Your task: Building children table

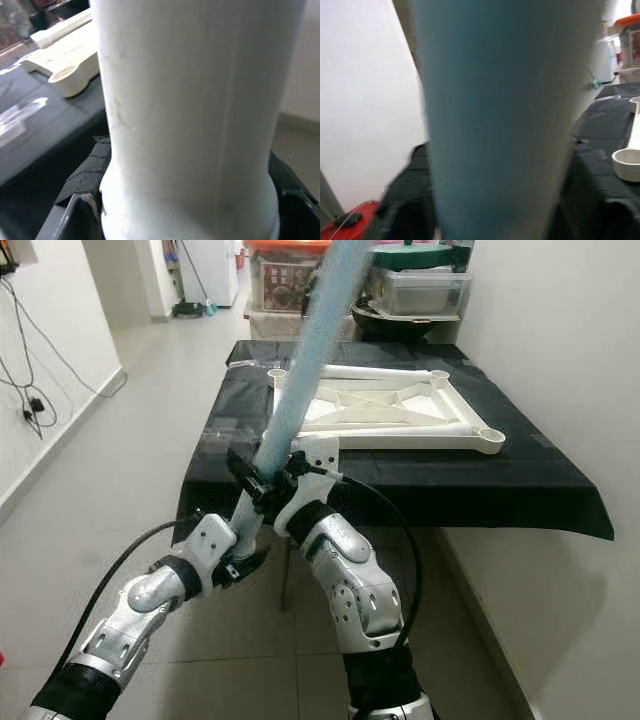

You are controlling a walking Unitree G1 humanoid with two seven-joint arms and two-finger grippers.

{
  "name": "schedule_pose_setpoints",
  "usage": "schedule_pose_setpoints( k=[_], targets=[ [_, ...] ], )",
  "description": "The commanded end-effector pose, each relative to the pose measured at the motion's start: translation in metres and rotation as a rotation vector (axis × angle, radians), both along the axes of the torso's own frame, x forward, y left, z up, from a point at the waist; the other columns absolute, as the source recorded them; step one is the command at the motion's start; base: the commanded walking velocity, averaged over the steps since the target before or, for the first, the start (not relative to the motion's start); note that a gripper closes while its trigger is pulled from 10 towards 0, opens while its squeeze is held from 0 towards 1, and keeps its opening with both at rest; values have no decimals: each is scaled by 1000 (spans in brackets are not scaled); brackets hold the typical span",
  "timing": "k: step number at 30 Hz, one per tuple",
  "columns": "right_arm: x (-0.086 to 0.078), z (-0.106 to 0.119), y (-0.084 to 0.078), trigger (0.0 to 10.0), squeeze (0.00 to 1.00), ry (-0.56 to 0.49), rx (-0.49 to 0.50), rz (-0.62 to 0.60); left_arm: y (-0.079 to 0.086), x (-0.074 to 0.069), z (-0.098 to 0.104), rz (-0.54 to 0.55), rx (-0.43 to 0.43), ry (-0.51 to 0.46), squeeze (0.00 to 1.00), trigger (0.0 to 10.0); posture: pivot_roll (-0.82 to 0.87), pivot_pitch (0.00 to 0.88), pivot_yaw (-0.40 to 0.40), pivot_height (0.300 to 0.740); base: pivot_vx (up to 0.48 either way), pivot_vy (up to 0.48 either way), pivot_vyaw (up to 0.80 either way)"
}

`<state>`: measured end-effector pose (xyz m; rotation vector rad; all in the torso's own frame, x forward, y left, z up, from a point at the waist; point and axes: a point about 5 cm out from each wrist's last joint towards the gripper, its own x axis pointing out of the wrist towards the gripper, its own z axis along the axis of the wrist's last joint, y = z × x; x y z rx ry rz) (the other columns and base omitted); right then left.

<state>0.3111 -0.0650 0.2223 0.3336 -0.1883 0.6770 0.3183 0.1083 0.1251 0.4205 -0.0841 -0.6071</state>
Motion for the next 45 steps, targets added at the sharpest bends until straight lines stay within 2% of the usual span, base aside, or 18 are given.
schedule_pose_setpoints(
  k=[1, 2, 3, 9, 18, 25, 26, 27, 28, 29, 45],
  targets=[
    [1, 2, 1, 10000, 1000, 7, 11, 14, 3, 3, 6, 11, 16, -31, 0, 10000, 89, 0, -28, 740, 0, 0, 0],
    [1, 2, 1, 10000, 1000, 7, 11, 14, 3, 3, 6, 11, 16, -31, 0, 10000, 89, 0, -28, 740, 0, 0, 0],
    [0, 2, 2, 10000, 0, 8, 6, 18, 6, 3, 7, 20, 22, -40, 0, 10000, 89, 0, -30, 740, 0, 0, 0],
    [1, 1, 5, 10000, 0, 24, 12, 19, 8, 5, 10, 31, 22, -59, 0, 10000, 90, 0, -31, 740, 0, 0, 0],
    [0, 4, 14, 10000, 0, 40, 64, 44, -15, 5, 10, -19, 21, -68, 0, 10000, 83, 0, -26, 740, 0, 0, 0],
    [1, 5, 15, 10000, 0, 38, 72, 40, -21, 3, 9, -36, 20, -67, 0, 10000, 85, 0, -26, 740, 0, 0, 0],
    [2, 6, 15, 2706, 0, 35, 74, 37, -22, 1, 7, -48, 26, -65, 0, 10000, 84, 0, -25, 740, 0, 0, 0],
    [2, 6, 15, 1294, 0, 34, 74, 37, -22, 0, 6, -50, 29, -63, 0, 10000, 83, 0, -25, 740, 0, 0, 0],
    [2, 6, 15, 1294, 0, 34, 74, 37, -22, 0, 6, -50, 29, -63, 0, 10000, 83, 0, -25, 740, 0, 0, 0],
    [2, 6, 15, 0, 0, 34, 72, 39, -21, 0, 6, -50, 31, -63, 0, 10000, 83, 0, -25, 740, 0, 0, 0],
    [5, 9, 10, 0, 0, 28, 91, 16, -19, -1, 1, -43, 30, -44, 0, 10000, 82, 0, -25, 740, 0, 0, 0]
  ],
)
